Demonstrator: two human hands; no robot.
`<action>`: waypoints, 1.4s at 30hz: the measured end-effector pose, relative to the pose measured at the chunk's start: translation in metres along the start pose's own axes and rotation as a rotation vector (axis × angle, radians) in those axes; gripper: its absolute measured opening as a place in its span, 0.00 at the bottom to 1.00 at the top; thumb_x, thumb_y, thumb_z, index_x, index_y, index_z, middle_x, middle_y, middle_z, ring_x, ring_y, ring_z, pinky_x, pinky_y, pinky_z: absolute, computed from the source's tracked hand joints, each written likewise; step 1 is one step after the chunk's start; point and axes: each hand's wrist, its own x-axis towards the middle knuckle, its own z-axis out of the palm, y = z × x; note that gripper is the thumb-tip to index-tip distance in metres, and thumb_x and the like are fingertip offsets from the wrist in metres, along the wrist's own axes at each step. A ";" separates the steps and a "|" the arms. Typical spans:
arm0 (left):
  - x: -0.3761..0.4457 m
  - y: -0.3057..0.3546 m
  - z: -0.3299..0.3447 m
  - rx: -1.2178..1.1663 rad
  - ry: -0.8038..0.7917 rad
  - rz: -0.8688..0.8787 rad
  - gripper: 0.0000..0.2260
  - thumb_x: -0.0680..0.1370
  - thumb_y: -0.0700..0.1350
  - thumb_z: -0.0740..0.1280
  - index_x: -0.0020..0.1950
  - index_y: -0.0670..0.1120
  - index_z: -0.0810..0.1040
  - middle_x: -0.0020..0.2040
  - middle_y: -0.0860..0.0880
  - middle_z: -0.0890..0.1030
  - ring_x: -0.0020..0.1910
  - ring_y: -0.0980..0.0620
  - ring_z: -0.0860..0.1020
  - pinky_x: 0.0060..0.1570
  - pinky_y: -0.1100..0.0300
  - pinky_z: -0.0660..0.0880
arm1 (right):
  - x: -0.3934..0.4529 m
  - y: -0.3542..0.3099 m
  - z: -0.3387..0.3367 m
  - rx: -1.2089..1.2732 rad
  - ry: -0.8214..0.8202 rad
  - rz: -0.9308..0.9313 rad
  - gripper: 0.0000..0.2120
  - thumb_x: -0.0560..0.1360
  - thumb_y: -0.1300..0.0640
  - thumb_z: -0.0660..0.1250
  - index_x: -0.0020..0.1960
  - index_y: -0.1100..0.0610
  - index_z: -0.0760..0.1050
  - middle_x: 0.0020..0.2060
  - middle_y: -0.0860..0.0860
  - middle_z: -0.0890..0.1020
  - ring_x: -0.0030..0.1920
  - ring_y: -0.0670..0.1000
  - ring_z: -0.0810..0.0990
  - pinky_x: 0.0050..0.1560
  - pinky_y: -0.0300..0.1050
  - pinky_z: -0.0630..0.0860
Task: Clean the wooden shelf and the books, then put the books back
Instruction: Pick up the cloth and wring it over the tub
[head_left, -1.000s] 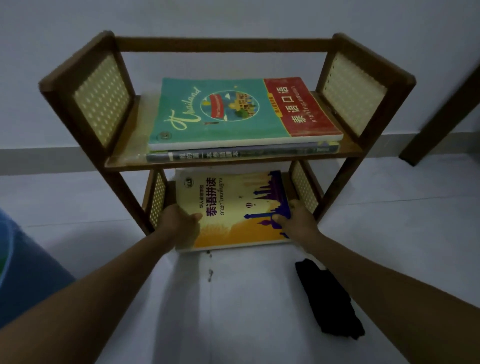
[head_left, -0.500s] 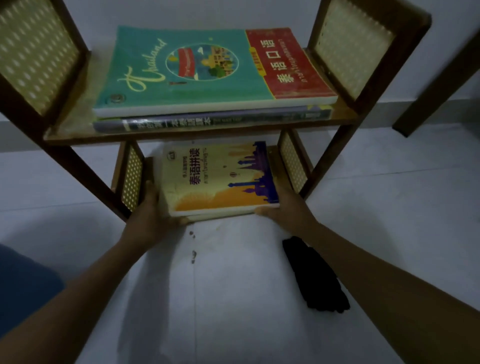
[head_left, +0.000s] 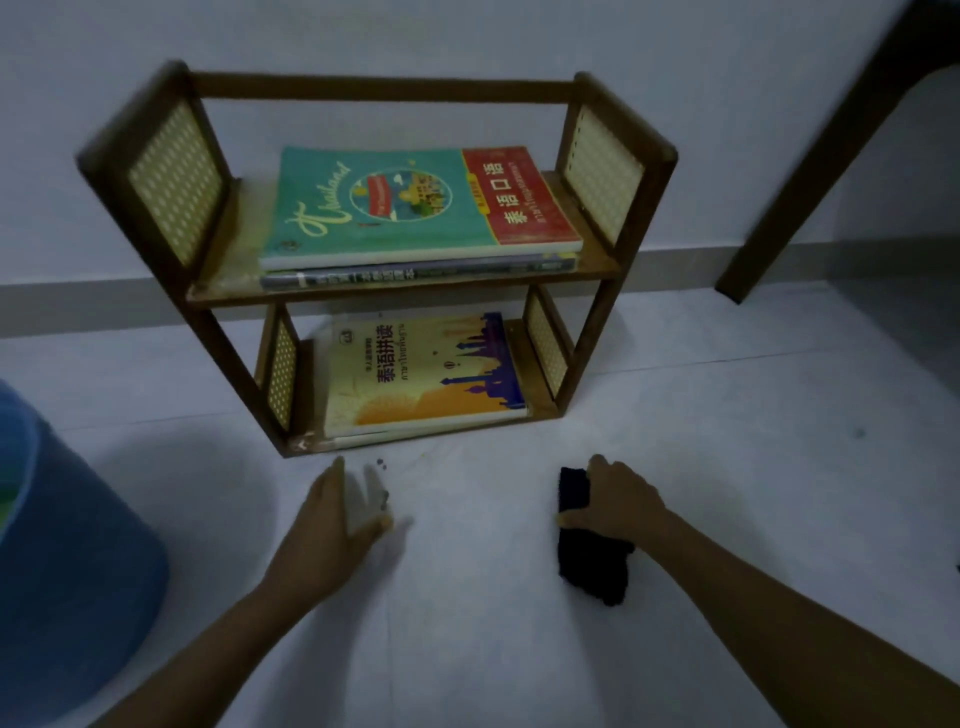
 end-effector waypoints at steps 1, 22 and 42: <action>-0.004 0.002 0.002 0.029 -0.033 -0.006 0.40 0.74 0.54 0.70 0.78 0.43 0.53 0.76 0.44 0.60 0.73 0.46 0.63 0.69 0.54 0.63 | -0.002 0.004 -0.002 0.011 -0.022 0.012 0.36 0.68 0.35 0.69 0.65 0.58 0.65 0.62 0.55 0.73 0.60 0.55 0.74 0.60 0.53 0.73; -0.066 0.111 -0.153 -1.217 -0.199 -0.126 0.18 0.76 0.48 0.67 0.62 0.40 0.77 0.56 0.39 0.82 0.55 0.39 0.81 0.53 0.47 0.78 | -0.150 -0.200 -0.165 0.903 -0.331 -0.636 0.13 0.79 0.51 0.63 0.60 0.56 0.74 0.56 0.55 0.81 0.56 0.54 0.80 0.58 0.49 0.77; -0.224 0.011 -0.241 -1.267 0.478 -0.114 0.14 0.76 0.47 0.67 0.61 0.49 0.76 0.53 0.46 0.84 0.51 0.46 0.83 0.50 0.48 0.80 | -0.232 -0.366 -0.092 1.023 -0.462 -0.886 0.15 0.79 0.55 0.63 0.64 0.54 0.67 0.59 0.58 0.78 0.59 0.58 0.79 0.60 0.59 0.76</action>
